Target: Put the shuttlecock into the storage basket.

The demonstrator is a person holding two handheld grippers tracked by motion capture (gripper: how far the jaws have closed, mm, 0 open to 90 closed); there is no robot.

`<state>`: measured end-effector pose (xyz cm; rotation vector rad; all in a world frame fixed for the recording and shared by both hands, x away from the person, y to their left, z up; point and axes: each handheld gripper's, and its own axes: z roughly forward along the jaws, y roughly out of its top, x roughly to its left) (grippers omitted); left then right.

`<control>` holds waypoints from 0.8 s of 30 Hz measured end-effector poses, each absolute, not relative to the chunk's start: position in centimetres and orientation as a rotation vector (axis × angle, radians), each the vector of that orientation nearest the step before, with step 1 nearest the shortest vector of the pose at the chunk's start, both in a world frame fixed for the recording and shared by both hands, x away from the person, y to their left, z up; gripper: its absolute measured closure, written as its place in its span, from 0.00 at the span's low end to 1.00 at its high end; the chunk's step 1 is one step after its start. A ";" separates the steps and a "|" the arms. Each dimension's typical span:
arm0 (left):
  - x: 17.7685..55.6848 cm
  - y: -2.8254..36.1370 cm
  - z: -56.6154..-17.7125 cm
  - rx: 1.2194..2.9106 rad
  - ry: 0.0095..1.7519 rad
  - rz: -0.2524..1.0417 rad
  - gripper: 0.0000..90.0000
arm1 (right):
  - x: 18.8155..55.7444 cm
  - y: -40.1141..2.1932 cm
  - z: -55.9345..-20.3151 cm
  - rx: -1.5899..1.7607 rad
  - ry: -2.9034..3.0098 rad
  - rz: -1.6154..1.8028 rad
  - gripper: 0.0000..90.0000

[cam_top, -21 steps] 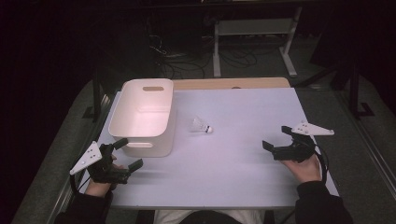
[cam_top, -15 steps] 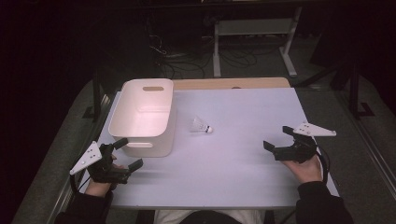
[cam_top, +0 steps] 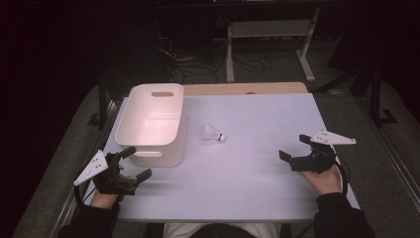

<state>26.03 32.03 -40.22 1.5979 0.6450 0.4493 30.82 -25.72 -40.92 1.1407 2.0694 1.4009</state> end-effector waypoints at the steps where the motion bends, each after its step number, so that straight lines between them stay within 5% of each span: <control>1: 26.0 32.1 -40.2 1.598 0.645 0.447 0.00 | 30.8 -25.7 -40.8 1.139 2.080 1.389 0.00; 24: 26.1 32.0 -40.2 1.605 0.645 0.448 0.00 | 32.2 -25.8 -38.0 1.128 2.158 1.373 0.00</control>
